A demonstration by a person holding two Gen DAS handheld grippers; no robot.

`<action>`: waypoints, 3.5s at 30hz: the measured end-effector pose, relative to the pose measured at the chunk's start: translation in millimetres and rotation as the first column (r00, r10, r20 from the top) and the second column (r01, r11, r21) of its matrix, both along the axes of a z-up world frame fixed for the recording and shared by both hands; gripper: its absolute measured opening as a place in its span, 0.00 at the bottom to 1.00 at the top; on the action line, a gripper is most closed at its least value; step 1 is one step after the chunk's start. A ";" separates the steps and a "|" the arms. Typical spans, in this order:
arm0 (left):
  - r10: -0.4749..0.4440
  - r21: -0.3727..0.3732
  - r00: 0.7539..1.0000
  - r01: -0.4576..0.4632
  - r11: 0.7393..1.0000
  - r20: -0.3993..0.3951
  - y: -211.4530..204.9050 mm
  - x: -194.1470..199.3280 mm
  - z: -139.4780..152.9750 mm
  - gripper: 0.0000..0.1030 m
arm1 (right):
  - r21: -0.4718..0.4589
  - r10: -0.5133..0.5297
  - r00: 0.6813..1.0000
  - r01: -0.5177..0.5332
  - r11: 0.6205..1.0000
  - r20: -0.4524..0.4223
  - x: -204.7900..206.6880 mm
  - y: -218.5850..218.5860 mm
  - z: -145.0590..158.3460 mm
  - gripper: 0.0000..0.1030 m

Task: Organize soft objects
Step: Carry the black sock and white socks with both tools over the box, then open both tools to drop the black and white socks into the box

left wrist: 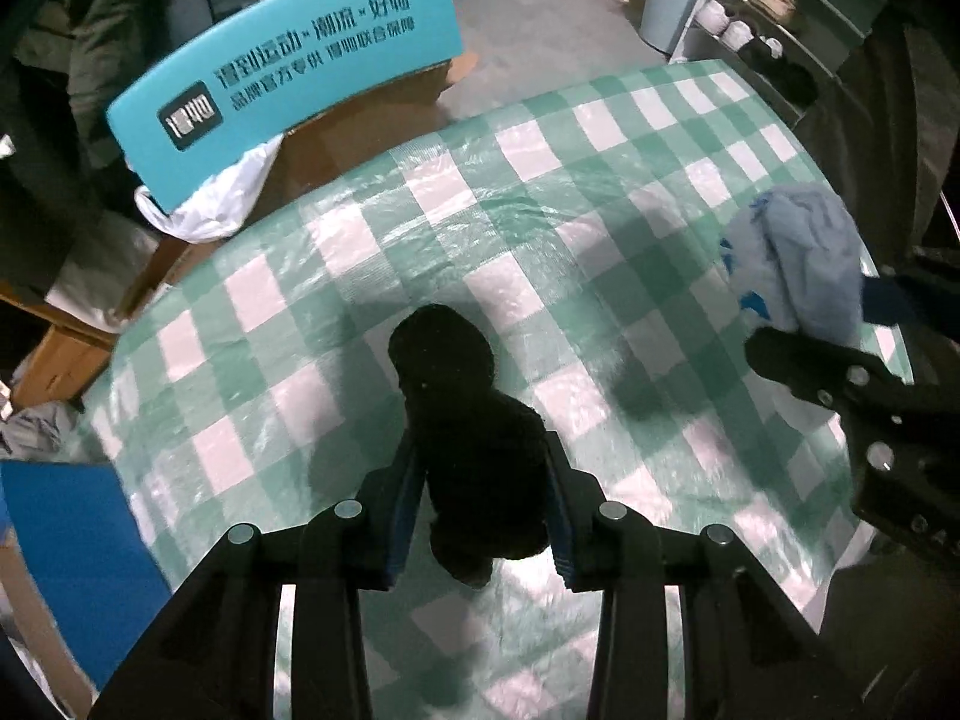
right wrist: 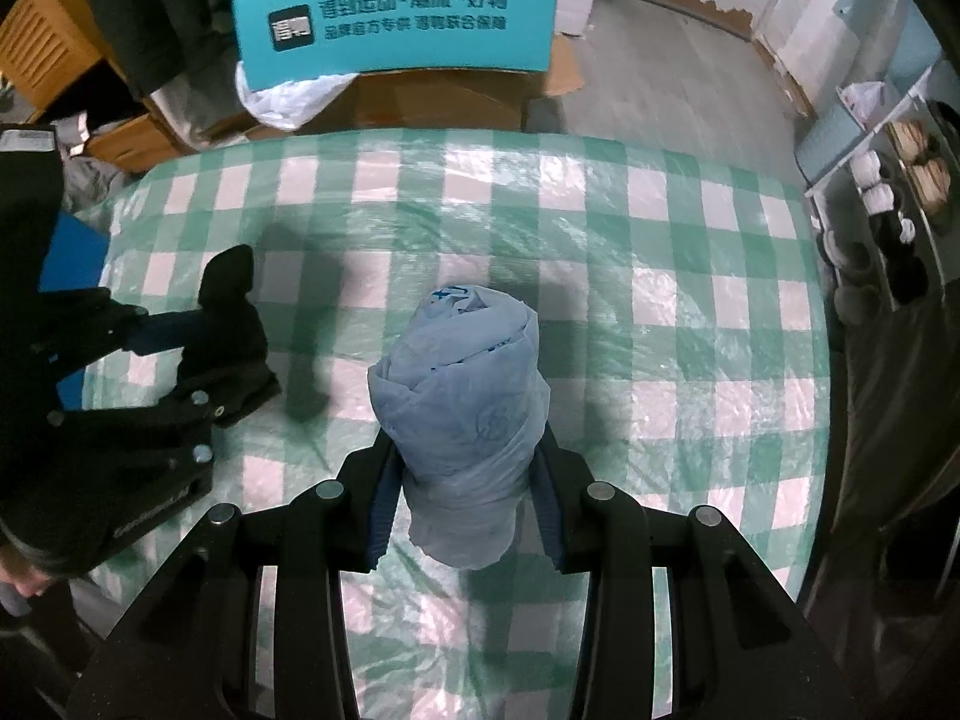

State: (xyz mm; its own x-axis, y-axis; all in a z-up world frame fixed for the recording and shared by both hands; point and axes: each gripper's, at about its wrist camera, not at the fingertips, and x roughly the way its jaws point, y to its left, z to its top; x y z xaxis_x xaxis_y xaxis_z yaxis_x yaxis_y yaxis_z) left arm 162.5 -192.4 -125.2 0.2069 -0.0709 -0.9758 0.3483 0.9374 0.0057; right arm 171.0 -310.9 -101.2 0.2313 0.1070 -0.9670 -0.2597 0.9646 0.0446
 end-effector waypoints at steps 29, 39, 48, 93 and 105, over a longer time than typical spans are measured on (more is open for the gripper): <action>0.107 0.010 0.981 -0.110 0.994 0.162 97.7 -77.4 81.8 0.36 | 0.024 0.232 0.961 -0.238 0.971 0.149 -69.1 98.5 75.1 0.37; 0.132 0.020 0.971 -0.139 0.990 0.200 125.6 -94.7 89.3 0.37 | 0.037 0.280 0.947 -0.289 0.957 0.159 -80.0 127.6 81.4 0.37; 0.131 0.037 0.964 -0.143 0.989 0.230 147.6 -110.2 94.7 0.37 | 0.066 0.325 0.932 -0.338 0.939 0.161 -84.6 159.6 82.8 0.37; 0.481 0.000 0.860 -0.488 0.873 0.174 329.9 -150.9 73.8 0.41 | 0.227 0.504 0.858 -0.513 0.828 0.100 -96.3 353.3 73.9 0.42; 0.488 0.011 0.844 -0.502 0.865 0.222 324.7 -156.2 93.9 0.68 | 0.227 0.461 0.875 -0.483 0.846 0.145 -93.7 334.8 89.7 0.57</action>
